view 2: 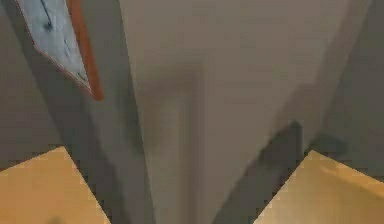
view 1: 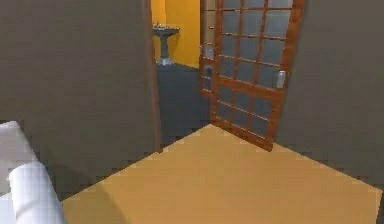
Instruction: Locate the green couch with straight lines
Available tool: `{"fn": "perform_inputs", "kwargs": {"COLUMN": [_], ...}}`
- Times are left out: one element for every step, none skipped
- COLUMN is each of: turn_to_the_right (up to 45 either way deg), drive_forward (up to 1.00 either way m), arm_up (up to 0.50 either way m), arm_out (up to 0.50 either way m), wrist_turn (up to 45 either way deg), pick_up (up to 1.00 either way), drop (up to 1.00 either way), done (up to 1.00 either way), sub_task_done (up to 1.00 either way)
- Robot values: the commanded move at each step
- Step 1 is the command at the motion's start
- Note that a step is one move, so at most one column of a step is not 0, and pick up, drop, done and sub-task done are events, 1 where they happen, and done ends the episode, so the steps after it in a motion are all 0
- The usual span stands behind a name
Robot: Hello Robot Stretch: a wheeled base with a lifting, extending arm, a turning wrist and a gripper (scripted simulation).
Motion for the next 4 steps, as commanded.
{"fn": "perform_inputs", "kwargs": {"turn_to_the_right": [0.0,3.0,0.0,3.0], "drive_forward": [1.00,0.00,0.60,0.00], "arm_up": [0.00,0.00,0.00,0.00], "arm_out": [0.00,0.00,0.00,0.00], "wrist_turn": [0.0,0.0,0.0,0.0], "pick_up": [0.00,0.00,0.00,0.00], "drop": [0.00,0.00,0.00,0.00], "done": [0.00,0.00,0.00,0.00], "sub_task_done": [0.00,0.00,0.00,0.00]}}
